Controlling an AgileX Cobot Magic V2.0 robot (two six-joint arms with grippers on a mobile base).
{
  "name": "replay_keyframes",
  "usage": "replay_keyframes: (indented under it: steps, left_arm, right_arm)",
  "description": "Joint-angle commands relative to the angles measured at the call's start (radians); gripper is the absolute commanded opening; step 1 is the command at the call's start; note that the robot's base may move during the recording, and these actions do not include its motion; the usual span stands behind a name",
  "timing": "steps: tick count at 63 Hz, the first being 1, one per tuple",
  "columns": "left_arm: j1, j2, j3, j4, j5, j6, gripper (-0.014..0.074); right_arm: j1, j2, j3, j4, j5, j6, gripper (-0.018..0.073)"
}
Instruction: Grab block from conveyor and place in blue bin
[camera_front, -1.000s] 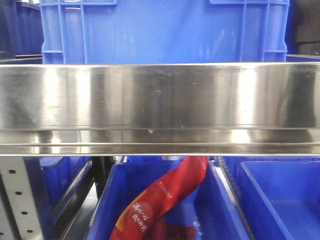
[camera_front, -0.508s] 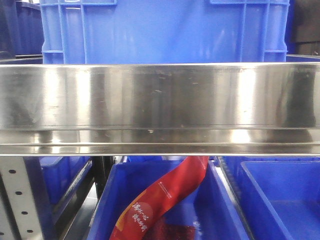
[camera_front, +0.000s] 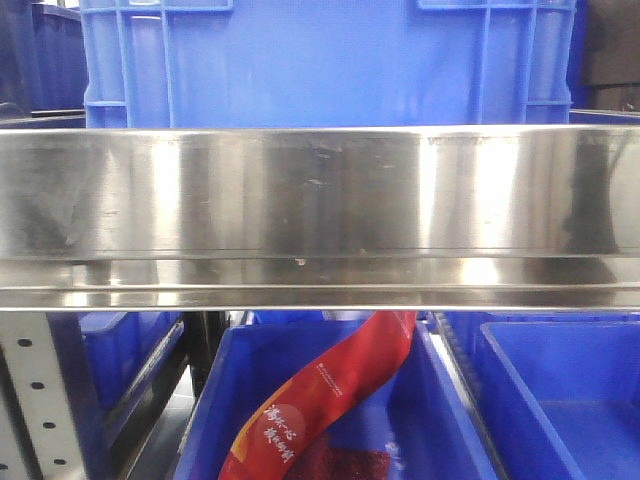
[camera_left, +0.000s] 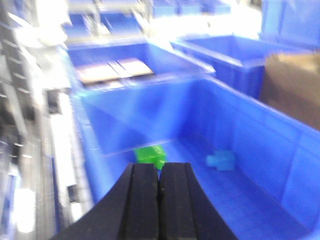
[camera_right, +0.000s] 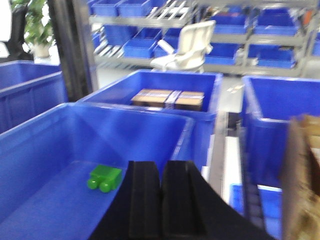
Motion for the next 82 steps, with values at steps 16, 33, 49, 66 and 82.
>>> replay_keyframes:
  steps: [16,33,49,66,82]
  left_arm:
    - [0.046,-0.302,0.367,0.0,-0.154,-0.003,-0.0111]
    - [0.105,-0.566,0.664,0.0,-0.185,-0.003,-0.0111]
    - [0.122,-0.741,0.78,0.0,-0.184,-0.003,-0.0111]
    - [0.122,-0.802,0.78,0.0,-0.193,-0.003,-0.0111]
    - [0.122,-0.802,0.78,0.0,-0.193,-0.003,-0.0111]
  right_arm:
    - [-0.012,-0.216,0.311,0.001,-0.108,-0.004,-0.0169]
    - [-0.012,-0.403,0.563,0.001,-0.12,-0.004,-0.0169]
    - [-0.012,-0.6,0.69,0.001,-0.101,-0.004,-0.0169]
    - [-0.012,-0.724,0.69,0.001,-0.079,-0.004,-0.0169]
    - [-0.012,-0.736,0.69,0.001,-0.083,-0.004,-0.0169]
